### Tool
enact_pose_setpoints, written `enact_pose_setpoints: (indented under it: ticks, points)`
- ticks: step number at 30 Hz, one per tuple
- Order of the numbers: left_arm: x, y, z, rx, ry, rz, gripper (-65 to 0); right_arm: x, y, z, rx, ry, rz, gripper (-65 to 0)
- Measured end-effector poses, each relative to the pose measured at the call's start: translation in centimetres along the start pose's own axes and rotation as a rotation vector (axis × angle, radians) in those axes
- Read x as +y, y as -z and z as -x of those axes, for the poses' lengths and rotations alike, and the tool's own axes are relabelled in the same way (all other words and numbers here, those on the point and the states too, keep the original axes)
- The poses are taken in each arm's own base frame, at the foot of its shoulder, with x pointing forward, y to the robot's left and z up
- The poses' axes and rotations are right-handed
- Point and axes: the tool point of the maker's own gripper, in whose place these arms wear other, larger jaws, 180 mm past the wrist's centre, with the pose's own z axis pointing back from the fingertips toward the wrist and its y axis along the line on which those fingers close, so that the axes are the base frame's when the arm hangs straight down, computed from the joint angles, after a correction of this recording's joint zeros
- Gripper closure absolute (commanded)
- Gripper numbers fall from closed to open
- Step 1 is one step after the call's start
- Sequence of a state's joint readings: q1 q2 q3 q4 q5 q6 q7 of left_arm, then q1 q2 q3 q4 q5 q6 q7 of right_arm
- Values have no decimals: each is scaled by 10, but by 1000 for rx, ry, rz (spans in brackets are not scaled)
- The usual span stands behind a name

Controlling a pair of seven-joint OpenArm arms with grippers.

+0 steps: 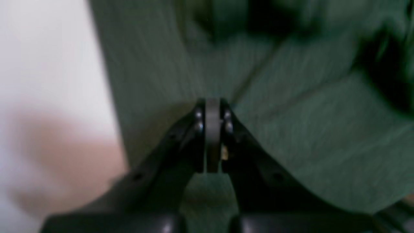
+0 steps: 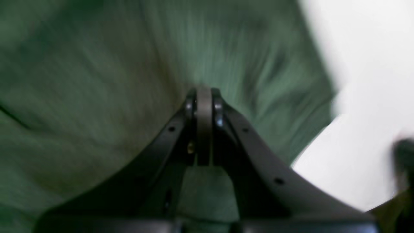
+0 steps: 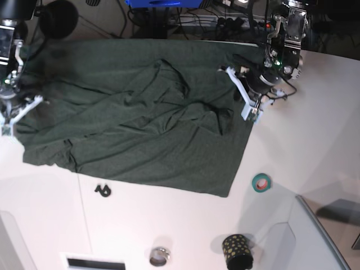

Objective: Layout the t-shirt on the table in an organized manner, then fold the t-shirt properly

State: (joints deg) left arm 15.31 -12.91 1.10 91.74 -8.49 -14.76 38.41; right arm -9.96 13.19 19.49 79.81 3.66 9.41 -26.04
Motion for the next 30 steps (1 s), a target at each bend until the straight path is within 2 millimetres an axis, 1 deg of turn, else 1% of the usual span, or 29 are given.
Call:
enact_pose_setpoints:
  ticks: [1, 2, 3, 5, 6, 7, 9, 10, 11, 13, 15, 17, 19, 21, 23, 26, 30]
  points:
    - [2, -4, -11, -31, 8, -8, 0, -5, -5, -13, -22, -11, 15, -59]
    - [5, -8, -21, -65, -1, -12, 0, -9, -9, -29, -50, -15, 32, -107]
    - [12, -12, -29, -89, -17, -30, 0, -9, -9, -46, -72, -4, 34, -173]
    - [34, -19, -32, -99, -39, -85, 0, -7, -1, -83, -105, 34, 22, -317]
    - [44, -21, -29, -84, -44, -110, 0, -7, 9, -97, -105, 54, 16, -345]
    - [52, -22, -29, -72, -51, -129, 0, -7, 23, -110, -96, 75, -8, -345]
    - [64, -25, -31, -81, -66, -155, 0, -8, 52, -127, -63, 120, -49, -323]
    - [68, -26, -32, -89, -78, -166, 0, -8, 68, -128, -45, 142, -63, -314]
    - [71, -27, -31, -90, -91, -172, 0, -9, 83, -125, -27, 187, -77, -306]
    - [76, -30, -21, -80, -119, -182, 0, -7, 104, -103, 26, 236, -88, -308]
    - [90, -36, -4, -46, -138, -220, 0, -8, 114, -84, 28, 298, -60, -312]
    - [98, -41, 9, -15, -149, -246, 0, -18, 118, -69, 28, 326, 0, -314]
    - [102, -42, 13, -15, -160, -253, 0, -28, 117, -67, 17, 298, 23, -314]
    - [101, -39, 19, -3, -173, -246, 0, -35, 117, -69, 13, 258, 34, -314]
    - [100, -36, 26, 13, -188, -242, 0, -34, 117, -68, 11, 238, 33, -314]
    - [101, -36, 30, 25, -190, -244, 0, -18, 118, -55, 23, 238, 11, -314]
    - [100, -36, 28, 17, -193, -242, 0, -10, 119, -57, 24, 243, 3, -314]
